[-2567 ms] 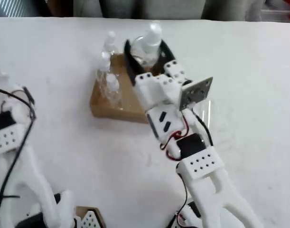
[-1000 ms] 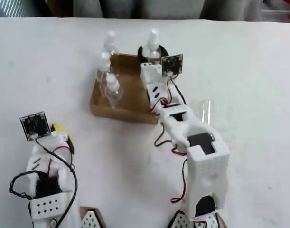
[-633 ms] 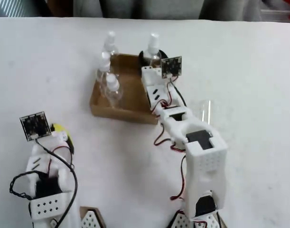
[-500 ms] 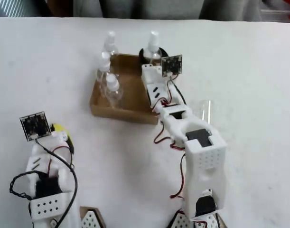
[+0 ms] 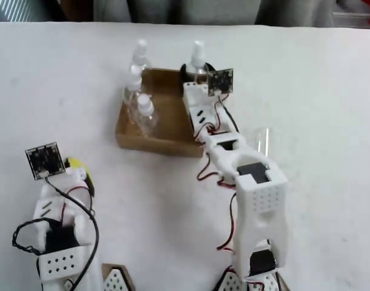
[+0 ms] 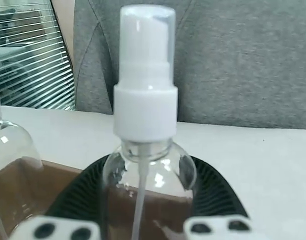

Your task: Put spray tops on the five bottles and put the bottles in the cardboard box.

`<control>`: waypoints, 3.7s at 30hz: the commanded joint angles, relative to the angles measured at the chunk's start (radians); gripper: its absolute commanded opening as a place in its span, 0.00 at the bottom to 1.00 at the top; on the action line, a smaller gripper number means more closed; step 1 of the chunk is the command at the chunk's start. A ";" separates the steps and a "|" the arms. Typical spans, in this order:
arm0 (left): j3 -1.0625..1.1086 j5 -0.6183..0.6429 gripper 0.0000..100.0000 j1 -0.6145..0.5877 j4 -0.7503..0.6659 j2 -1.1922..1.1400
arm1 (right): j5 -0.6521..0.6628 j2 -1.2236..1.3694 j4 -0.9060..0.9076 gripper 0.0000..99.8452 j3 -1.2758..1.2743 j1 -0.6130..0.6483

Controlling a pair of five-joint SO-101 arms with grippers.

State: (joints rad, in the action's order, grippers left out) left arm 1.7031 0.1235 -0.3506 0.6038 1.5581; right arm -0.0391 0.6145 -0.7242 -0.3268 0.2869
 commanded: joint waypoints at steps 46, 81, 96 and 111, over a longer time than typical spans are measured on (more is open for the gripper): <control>-0.006 0.003 0.02 0.015 -0.015 0.019 | 0.002 -0.213 0.133 0.35 -0.112 0.039; -0.006 0.003 0.03 0.045 0.018 0.019 | -0.184 -0.463 0.627 0.20 -0.035 -0.004; -0.006 0.002 0.03 0.045 0.018 0.019 | -0.374 -0.677 1.145 0.20 0.028 0.061; -0.006 0.002 0.03 0.045 0.018 0.019 | -0.506 -0.650 1.260 0.28 0.029 0.154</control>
State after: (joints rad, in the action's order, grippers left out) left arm 1.7031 0.1235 -0.3184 0.6130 1.5581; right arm -0.5010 -0.0284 0.5140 -0.3544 0.4235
